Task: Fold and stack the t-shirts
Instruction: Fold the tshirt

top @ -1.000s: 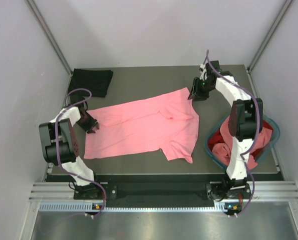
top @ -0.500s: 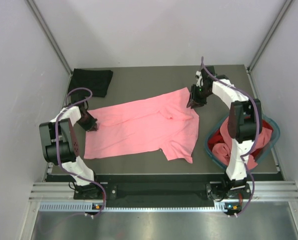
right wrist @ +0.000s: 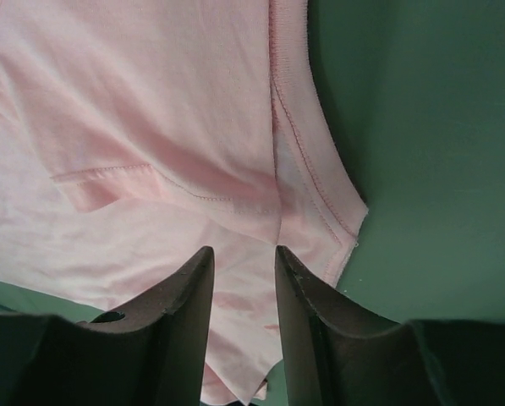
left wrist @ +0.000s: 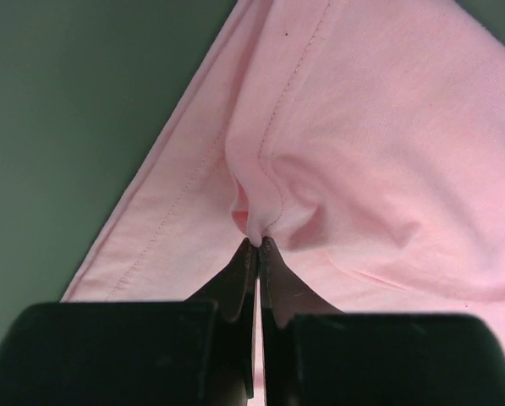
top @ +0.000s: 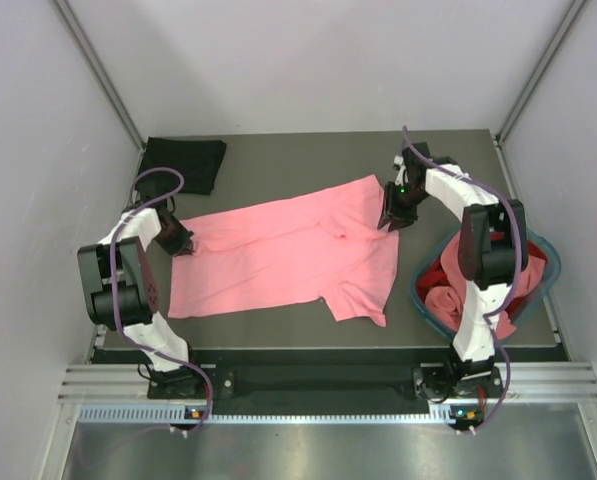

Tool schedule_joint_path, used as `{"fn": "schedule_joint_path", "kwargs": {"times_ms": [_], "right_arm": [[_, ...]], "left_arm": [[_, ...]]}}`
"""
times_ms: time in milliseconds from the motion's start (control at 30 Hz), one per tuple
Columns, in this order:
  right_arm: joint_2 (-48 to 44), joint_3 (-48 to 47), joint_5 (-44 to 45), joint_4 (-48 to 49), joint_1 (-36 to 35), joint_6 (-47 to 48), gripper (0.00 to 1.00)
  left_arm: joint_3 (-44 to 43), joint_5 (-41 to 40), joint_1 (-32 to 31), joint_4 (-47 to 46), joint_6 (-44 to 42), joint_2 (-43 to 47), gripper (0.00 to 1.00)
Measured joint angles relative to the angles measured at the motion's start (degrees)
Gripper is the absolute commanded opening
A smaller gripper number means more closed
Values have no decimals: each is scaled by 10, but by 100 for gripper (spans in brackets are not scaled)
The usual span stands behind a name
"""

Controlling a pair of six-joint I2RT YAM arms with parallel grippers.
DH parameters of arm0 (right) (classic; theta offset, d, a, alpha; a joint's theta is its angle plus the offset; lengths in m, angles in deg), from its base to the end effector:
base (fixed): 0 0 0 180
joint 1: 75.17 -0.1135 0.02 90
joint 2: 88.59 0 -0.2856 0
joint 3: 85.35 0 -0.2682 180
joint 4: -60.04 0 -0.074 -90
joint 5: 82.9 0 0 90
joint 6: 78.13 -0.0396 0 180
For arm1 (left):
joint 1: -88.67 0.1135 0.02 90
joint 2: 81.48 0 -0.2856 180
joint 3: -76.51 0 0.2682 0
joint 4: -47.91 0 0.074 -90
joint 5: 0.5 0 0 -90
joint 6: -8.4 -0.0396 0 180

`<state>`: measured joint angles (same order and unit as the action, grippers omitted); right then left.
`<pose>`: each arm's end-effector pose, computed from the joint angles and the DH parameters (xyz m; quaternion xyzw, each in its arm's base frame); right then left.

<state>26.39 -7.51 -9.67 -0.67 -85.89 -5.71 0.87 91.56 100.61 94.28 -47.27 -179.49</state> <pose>0.4242 0.0919 0.2055 0.0377 0.9786 0.1746 0.1021 0.3417 0.0708 0.1884 -0.3830 0.9050 -0.0531 0.1775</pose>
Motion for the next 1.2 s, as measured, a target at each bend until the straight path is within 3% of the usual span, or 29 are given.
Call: {"fn": "schedule_joint_path", "kwargs": {"times_ms": [767, 900, 1000, 1200], "right_arm": [[30, 15, -2, 21, 0, -2, 33], [35, 15, -8, 26, 0, -3, 18], [37, 15, -13, 28, 0, -9, 1], [32, 10, -15, 20, 0, -21, 0]], "left_arm": [[-10, 2, 0, 2, -6, 0, 0], [-10, 3, 0, 2, -7, 0, 0], [-10, 3, 0, 2, -8, 0, 0], [-19, 5, 0, 6, -15, 6, 0]]}}
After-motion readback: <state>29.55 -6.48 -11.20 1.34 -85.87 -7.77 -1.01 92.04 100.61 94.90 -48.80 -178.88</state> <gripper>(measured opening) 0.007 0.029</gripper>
